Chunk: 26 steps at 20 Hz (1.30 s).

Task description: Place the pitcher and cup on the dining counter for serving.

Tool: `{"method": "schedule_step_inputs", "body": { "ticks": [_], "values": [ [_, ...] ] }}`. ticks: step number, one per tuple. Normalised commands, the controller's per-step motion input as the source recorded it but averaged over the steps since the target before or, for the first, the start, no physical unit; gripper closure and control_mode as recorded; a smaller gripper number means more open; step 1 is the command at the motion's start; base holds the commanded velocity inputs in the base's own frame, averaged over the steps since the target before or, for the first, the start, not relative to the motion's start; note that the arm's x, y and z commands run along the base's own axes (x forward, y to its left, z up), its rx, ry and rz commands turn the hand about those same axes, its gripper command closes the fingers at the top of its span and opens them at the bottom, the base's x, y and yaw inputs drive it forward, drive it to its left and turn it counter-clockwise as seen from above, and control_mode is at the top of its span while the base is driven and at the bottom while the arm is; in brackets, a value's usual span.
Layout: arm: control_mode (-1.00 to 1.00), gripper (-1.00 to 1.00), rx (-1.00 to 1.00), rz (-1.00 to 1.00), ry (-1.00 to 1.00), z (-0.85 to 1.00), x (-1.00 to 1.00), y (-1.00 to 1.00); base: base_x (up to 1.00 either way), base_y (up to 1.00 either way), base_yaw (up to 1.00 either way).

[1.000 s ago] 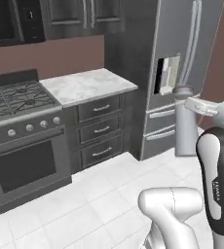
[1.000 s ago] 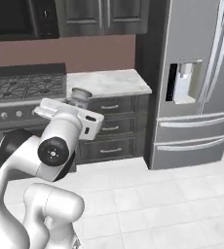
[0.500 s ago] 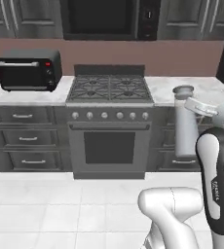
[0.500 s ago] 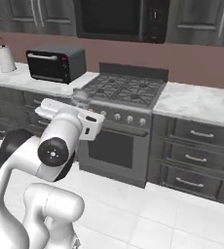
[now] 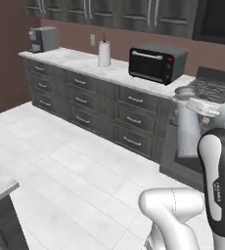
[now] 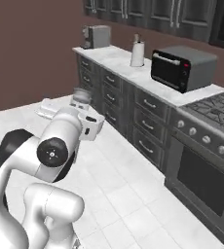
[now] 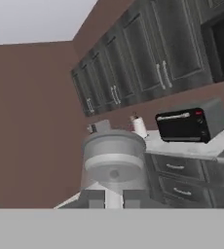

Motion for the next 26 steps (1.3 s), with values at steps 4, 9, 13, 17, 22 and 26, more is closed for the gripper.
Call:
{"method": "schedule_step_inputs", "body": {
  "ticks": [4,9,13,17,22,26],
  "values": [
    [1.00,1.00,0.00,0.00,0.00,0.00,0.00,0.00,0.15,0.11,0.95],
    [1.00,1.00,0.00,0.00,0.00,0.00,0.00,0.00,0.35,0.22,0.87],
    [1.00,1.00,0.00,0.00,0.00,0.00,0.00,0.00,0.59,0.42,0.72],
    [1.00,1.00,0.00,0.00,0.00,0.00,0.00,0.00,0.78,0.77,0.56],
    [1.00,1.00,0.00,0.00,0.00,0.00,0.00,0.00,0.99,0.69,0.28],
    [-1.00,1.00,0.05,0.11,0.00,-0.03,0.59,0.13,0.22,0.10,0.05]
  ]
}}
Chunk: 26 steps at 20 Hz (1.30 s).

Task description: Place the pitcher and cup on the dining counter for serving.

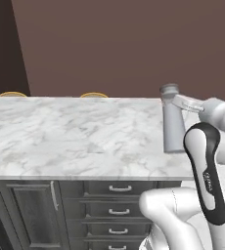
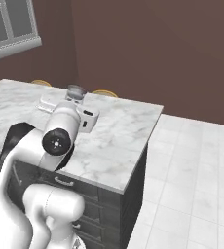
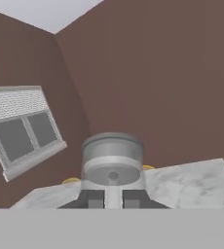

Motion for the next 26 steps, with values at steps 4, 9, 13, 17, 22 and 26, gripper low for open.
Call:
{"method": "schedule_step_inputs", "body": {
  "ticks": [4,9,13,17,22,26],
  "values": [
    [-1.00,1.00,0.06,0.16,0.00,-0.13,0.91,0.01,0.00,0.00,0.00],
    [-1.00,1.00,0.01,0.18,0.16,-0.38,1.00,-0.18,0.00,0.00,0.00],
    [-1.00,1.00,0.15,0.39,0.21,-0.37,1.00,-0.10,0.00,0.00,0.00],
    [-1.00,1.00,0.28,0.54,0.21,-0.31,1.00,0.01,0.00,0.00,0.00],
    [-1.00,1.00,0.30,0.45,0.05,-0.34,0.88,0.17,0.00,0.00,0.00],
    [-1.00,1.00,0.38,0.21,-0.27,-0.48,0.36,0.05,0.00,0.00,0.00]
  ]
}}
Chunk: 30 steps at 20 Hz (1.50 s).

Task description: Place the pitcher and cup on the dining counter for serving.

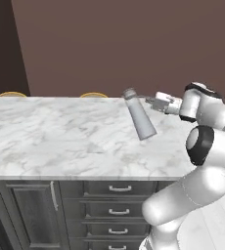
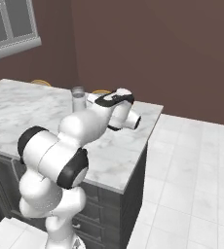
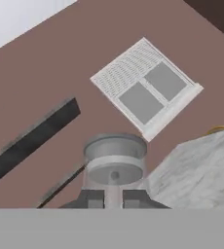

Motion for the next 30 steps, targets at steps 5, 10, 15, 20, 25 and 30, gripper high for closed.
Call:
{"method": "schedule_step_inputs", "body": {
  "ticks": [5,10,15,20,25,30],
  "values": [
    [-1.00,1.00,0.33,0.12,-0.35,-0.53,0.46,0.11,0.00,0.00,0.00],
    [-1.00,1.00,0.15,0.13,-0.31,-0.36,0.30,0.04,0.00,0.00,0.00],
    [-1.00,1.00,0.03,0.08,-0.18,-0.16,0.00,0.00,0.00,0.00,0.00],
    [-1.00,1.00,0.09,0.09,-0.38,-0.50,0.09,-0.01,0.00,0.00,0.00],
    [-1.00,1.00,0.10,0.14,-0.47,-0.53,0.18,0.00,0.00,0.00,0.00],
    [-1.00,1.00,0.20,0.19,-0.56,-0.45,0.00,0.00,0.00,0.00,0.00]
  ]
}}
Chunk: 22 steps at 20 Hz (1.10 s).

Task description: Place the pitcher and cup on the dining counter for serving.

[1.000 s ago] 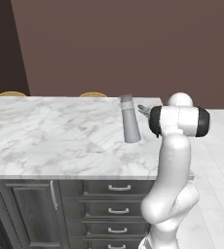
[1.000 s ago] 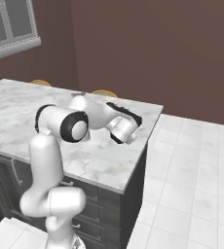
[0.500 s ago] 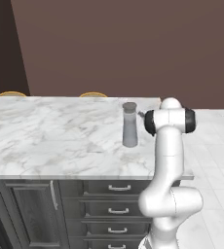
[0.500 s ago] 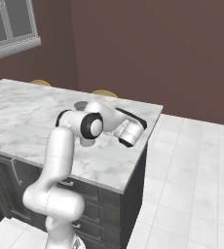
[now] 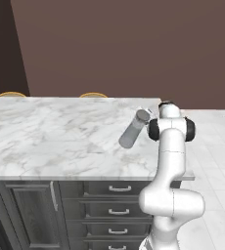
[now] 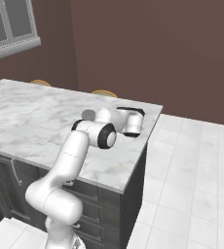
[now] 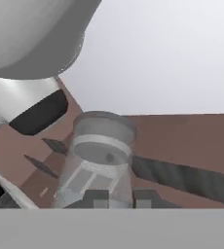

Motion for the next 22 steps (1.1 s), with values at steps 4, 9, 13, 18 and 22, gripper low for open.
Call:
{"method": "schedule_step_inputs", "body": {
  "ticks": [4,9,13,18,22],
  "values": [
    [-1.00,1.00,0.09,0.03,-0.06,-0.06,0.01,0.00,0.00,0.00,0.00],
    [-1.00,1.00,0.00,0.00,0.11,0.00,0.19,0.03,0.00,0.00,0.00],
    [-1.00,1.00,0.00,-0.01,0.09,0.00,0.11,0.12,0.00,0.00,0.00],
    [-1.00,1.00,-0.14,-0.25,0.06,0.00,0.00,0.38,0.00,0.00,0.00],
    [-1.00,1.00,-0.19,-0.25,0.01,0.00,0.00,0.28,0.00,0.00,0.00]
  ]
}}
